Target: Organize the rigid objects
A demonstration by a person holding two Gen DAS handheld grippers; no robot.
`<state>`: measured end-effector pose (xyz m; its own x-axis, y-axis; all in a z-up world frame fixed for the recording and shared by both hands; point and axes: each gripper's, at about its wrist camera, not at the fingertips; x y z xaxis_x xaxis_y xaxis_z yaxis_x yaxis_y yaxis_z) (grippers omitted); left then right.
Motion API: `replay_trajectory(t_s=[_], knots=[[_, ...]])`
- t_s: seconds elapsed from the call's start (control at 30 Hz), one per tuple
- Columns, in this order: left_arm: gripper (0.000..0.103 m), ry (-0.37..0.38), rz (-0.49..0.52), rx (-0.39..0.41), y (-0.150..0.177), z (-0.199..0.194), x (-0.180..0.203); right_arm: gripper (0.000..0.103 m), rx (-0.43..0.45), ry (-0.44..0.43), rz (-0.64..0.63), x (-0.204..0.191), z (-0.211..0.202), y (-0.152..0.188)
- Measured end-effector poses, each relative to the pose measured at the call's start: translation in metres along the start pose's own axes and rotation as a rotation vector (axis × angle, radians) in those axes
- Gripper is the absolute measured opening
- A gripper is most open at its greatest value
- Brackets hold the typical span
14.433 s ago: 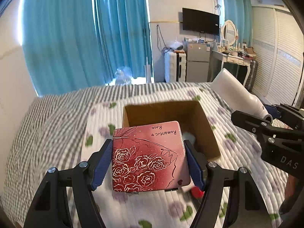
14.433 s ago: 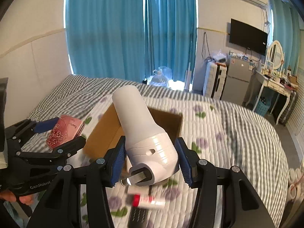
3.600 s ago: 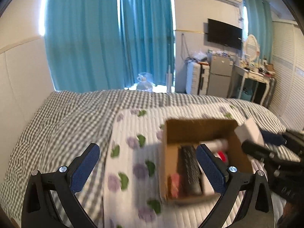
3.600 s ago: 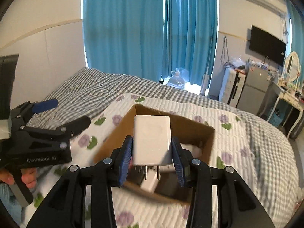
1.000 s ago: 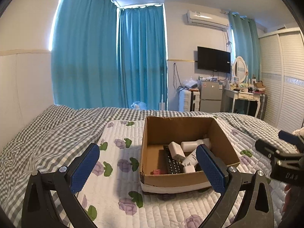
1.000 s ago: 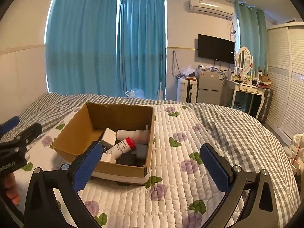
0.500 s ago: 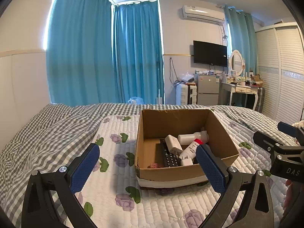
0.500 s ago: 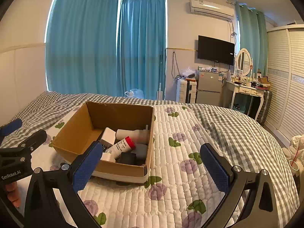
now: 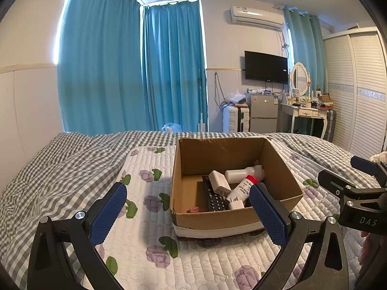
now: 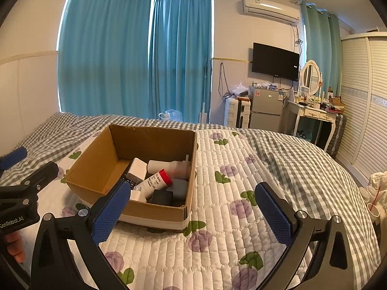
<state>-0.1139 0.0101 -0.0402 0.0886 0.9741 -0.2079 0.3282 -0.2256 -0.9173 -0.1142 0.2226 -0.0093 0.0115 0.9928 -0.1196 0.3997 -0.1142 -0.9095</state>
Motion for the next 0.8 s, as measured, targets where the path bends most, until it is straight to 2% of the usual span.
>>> replay_trajectory(t_s=[0.8], knots=[[0.103,0.0,-0.001,-0.009,0.0002,-0.0005,0.0002,0.103,-0.028,0.009,0.001,0.001,0.0064,0.0034]])
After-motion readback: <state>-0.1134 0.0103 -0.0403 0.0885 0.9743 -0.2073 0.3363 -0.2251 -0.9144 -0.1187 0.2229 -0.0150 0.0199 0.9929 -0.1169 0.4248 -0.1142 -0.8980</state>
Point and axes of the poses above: each gripper's, at about its wrist camera, not at the fingertips, and z roughly the way its jaws point, x to its right, y to its underside, and after that the axes turned 10 degrees about z, right-handed
